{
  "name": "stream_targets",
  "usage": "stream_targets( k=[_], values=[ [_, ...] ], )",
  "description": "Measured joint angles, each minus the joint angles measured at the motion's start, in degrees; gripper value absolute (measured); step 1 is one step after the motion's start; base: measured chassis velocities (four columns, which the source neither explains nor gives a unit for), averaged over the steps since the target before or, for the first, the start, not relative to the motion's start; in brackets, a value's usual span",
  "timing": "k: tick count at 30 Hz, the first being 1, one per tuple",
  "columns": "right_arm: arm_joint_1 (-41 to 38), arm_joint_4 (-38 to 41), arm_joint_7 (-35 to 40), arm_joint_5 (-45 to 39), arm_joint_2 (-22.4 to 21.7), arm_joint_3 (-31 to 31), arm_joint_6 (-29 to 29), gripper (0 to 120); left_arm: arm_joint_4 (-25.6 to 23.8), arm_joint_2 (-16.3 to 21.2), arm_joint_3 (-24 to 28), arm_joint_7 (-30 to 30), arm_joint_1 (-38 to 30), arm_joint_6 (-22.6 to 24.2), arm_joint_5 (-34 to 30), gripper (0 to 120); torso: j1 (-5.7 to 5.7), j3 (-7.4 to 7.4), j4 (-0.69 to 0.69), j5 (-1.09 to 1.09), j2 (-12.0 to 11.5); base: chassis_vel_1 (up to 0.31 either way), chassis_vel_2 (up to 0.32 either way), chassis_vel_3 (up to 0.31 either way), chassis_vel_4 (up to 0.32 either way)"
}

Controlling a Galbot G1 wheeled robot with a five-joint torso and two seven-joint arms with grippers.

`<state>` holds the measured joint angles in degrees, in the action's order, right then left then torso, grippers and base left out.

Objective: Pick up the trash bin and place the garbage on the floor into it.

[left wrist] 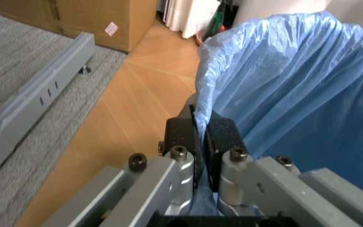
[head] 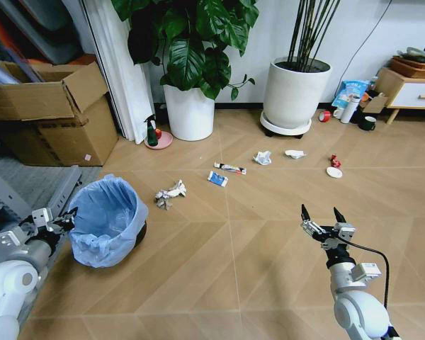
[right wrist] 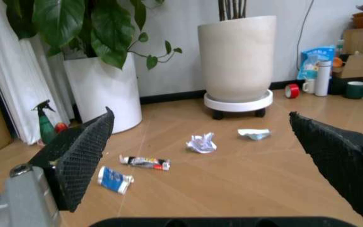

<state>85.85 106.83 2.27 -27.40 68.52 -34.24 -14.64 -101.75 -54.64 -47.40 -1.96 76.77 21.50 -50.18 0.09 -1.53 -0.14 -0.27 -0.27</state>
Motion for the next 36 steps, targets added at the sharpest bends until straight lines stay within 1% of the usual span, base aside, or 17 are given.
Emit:
stream_targets(
  k=[12,16,18,21,22,24,25,29,31,36],
  values=[
    [0.23,0.16,-0.15,0.05,0.16,-0.11,-0.08,100,-0.25,-0.14,-0.25,0.01,0.38,-0.02,0.00,0,0.00,0.00,0.00,-0.01,0.00,-0.178,0.243,0.181,-0.244],
    [0.27,0.23,-0.17,0.09,0.18,-0.11,-0.09,100,-0.28,-0.19,-0.39,0.06,0.56,-0.04,-0.01,0,0.00,0.00,-0.02,-0.01,0.00,-0.169,0.229,0.172,-0.259],
    [0.27,0.28,-0.21,0.15,0.17,-0.12,-0.10,100,-0.32,-0.19,-0.53,0.08,0.62,-0.08,-0.01,0,0.00,0.00,0.00,0.00,0.00,-0.175,0.269,0.173,-0.241],
    [0.27,0.28,-0.22,0.17,0.17,-0.12,-0.10,100,-0.36,-0.21,-0.53,0.10,0.67,-0.08,-0.02,0,0.00,-0.01,-0.01,-0.03,0.00,-0.167,0.269,0.177,-0.262],
    [0.25,0.28,-0.24,0.23,0.19,-0.10,-0.12,100,-0.38,-0.25,-0.58,0.11,0.68,-0.09,-0.02,0,-0.01,0.00,0.02,0.02,0.00,-0.144,0.236,0.174,-0.257],
    [0.24,0.29,-0.25,0.27,0.19,-0.08,-0.15,100,-0.40,-0.29,-0.60,0.11,0.68,-0.10,-0.02,0,-0.01,0.00,0.01,0.01,0.00,-0.172,0.236,0.174,-0.255],
    [0.22,0.26,-0.26,0.41,0.20,0.02,-0.21,100,-0.41,-0.36,-0.59,0.11,0.70,-0.11,-0.02,0,0.00,0.00,0.00,-0.03,0.00,-0.172,0.252,0.156,-0.255],
    [0.12,-0.23,-0.33,1.02,0.11,0.44,-0.56,100,-0.47,-0.39,-0.61,0.11,0.73,-0.12,-0.02,0,-0.01,0.00,-0.01,0.01,0.00,-0.172,0.252,0.168,-0.267],
    [0.03,-0.59,-0.37,1.42,-0.06,0.84,-0.79,100,-0.48,-0.40,-0.64,0.11,0.77,-0.12,-0.02,0,0.00,0.00,-0.01,-0.02,0.00,-0.150,0.269,0.161,-0.291],
    [-0.06,-1.15,-0.52,2.01,-0.21,1.80,-1.10,100,-0.48,-0.62,-0.77,0.11,0.91,-0.15,-0.02,0,0.00,0.00,-0.01,0.00,0.00,-0.149,0.275,0.160,-0.265]
  ],
)
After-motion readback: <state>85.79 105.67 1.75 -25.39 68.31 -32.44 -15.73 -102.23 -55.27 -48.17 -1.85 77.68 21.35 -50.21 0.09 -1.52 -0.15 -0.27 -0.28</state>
